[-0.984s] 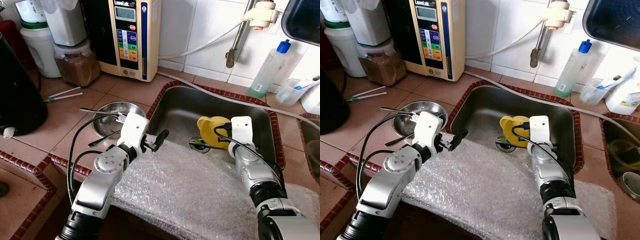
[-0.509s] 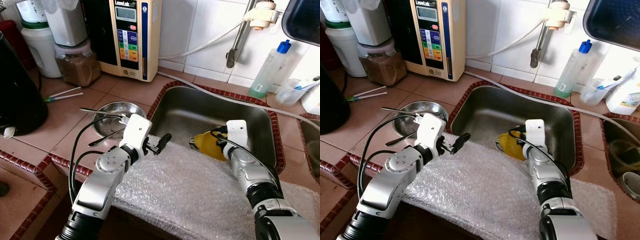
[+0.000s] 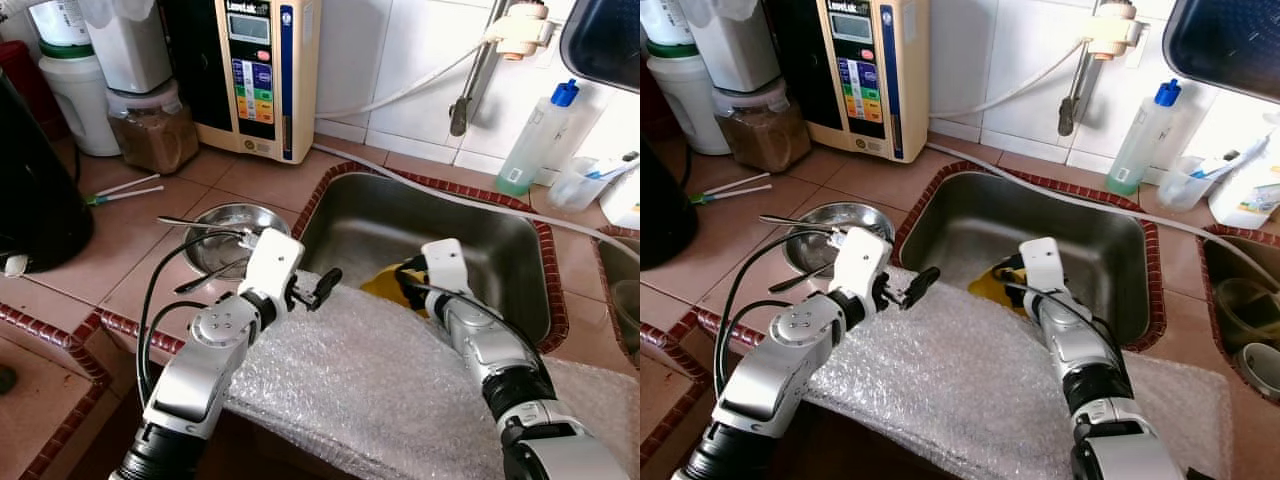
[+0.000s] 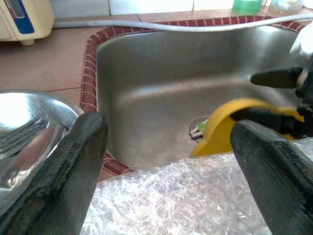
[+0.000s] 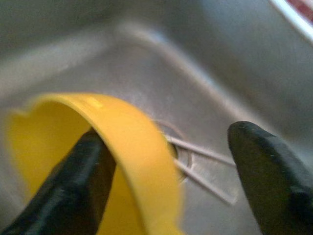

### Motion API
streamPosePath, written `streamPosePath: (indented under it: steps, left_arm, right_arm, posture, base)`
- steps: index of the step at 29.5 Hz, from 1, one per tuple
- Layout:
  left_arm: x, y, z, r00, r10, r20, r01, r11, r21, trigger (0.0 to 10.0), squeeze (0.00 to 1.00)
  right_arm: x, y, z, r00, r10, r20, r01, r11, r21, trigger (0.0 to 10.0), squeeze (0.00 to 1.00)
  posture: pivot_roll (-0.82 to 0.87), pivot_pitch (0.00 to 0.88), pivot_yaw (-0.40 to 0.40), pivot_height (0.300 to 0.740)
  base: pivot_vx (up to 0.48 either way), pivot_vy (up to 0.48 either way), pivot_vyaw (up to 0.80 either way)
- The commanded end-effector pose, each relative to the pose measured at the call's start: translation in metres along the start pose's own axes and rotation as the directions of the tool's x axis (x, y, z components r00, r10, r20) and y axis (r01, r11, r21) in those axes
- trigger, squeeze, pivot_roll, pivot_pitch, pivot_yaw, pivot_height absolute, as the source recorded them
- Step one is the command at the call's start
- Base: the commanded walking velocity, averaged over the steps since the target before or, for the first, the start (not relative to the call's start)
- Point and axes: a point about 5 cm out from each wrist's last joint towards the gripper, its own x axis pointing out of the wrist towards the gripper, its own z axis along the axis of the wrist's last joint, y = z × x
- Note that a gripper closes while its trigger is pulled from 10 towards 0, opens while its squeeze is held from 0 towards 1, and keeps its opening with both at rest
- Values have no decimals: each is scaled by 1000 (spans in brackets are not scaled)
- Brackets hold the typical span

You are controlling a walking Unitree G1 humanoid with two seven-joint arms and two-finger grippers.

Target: Kitchen organization

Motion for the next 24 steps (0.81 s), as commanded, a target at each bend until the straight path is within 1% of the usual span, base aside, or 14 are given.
streamPosePath:
  steps: [1, 3, 6, 9, 10, 12, 13, 14, 16, 17, 18, 20, 22, 24]
  left_arm:
    - [1, -3, 6, 1000, -17, 14, 17, 1000, 10, 10000, 1000]
    - [1, -3, 6, 1000, -18, 15, 18, 1000, 10, 10000, 1000]
    - [1, -3, 6, 1000, -20, 14, 20, 1000, 11, 10000, 1000]
    - [1, -3, 6, 1000, -19, 13, 19, 1000, 11, 10000, 1000]
    - [1, -3, 6, 1000, -18, 12, 18, 1000, 10, 10000, 1000]
    - [1, -3, 6, 1000, -18, 13, 18, 1000, 9, 10000, 1000]
    - [2, -4, 6, 1000, -18, 14, 18, 1000, 9, 10000, 1000]
    - [2, -4, 6, 1000, -18, 14, 18, 1000, 9, 10000, 1000]
    - [2, -4, 6, 1000, -16, 15, 16, 1000, 5, 10000, 1000]
    - [2, -4, 6, 1000, -16, 15, 16, 1000, 5, 10000, 1000]
    - [2, -4, 6, 1000, -13, 14, 13, 1000, 1, 10000, 1000]
    - [3, -5, 5, 1000, -13, 12, 13, 1000, 0, 10000, 1000]
    - [3, -5, 5, 1000, -15, 13, 15, 1000, 1, 10000, 1000]
    - [3, -5, 6, 1000, -15, 13, 15, 1000, 2, 10000, 1000]
  right_arm:
    - [-2, 6, -9, 999, 38, -29, -42, 992, -122, 10000, 1000]
    - [-2, 5, -10, 999, 30, -29, -35, 979, -202, 10000, 1000]
    - [-2, 7, -9, 999, 41, -26, -43, 994, -101, 10000, 1000]
    - [-3, 10, -9, 997, 72, -18, -73, 993, -92, 10000, 1000]
    - [-3, 13, -9, 996, 89, -14, -89, 996, -15, 10000, 1000]
    - [-3, 15, -8, 994, 110, -11, -110, 992, 58, 10000, 1000]
    - [-2, 18, -7, 991, 131, 3, -129, 975, 182, 10000, 1000]
    - [-2, 18, -7, 991, 131, 3, -129, 975, 182, 10000, 1000]
    - [-2, 15, 3, 992, 113, 65, -127, 941, 314, 10000, 1000]
    - [-2, 15, 3, 992, 113, 65, -127, 941, 314, 10000, 1000]
    - [-3, 14, 9, 988, 115, 106, -121, 991, 56, 10000, 1000]
    - [-4, 12, 10, 987, 105, 125, -98, 994, -56, 10000, 1000]
    - [-5, 14, 11, 981, 148, 125, -150, 989, 10, 10000, 1000]
    - [-6, 15, 10, 980, 163, 114, -157, 986, -61, 10000, 1000]
  posture:
    - [90, 0, -44, 740]
    - [90, 0, -44, 740]
    - [90, 0, -42, 740]
    - [90, 0, -43, 740]
    - [89, 0, -45, 740]
    - [89, 0, -45, 740]
    - [88, 0, -47, 740]
    - [88, 0, -47, 740]
    - [86, 0, -49, 740]
    - [86, 0, -49, 740]
    - [83, 0, -52, 740]
    - [82, 0, -52, 740]
    - [82, 0, -52, 740]
    - [82, 0, -52, 740]
  base:
    - [0, 0, 0]
    - [0, 0, 0]
    - [0, 0, 0]
    - [0, 0, 0]
    - [0, 0, 0]
    - [0, 0, 0]
    - [0, 0, 0]
    - [0, 0, 0]
    - [0, 0, 0]
    - [0, 0, 0]
    - [0, 0, 0]
    - [0, 0, 0]
    - [0, 0, 0]
    - [0, 0, 0]
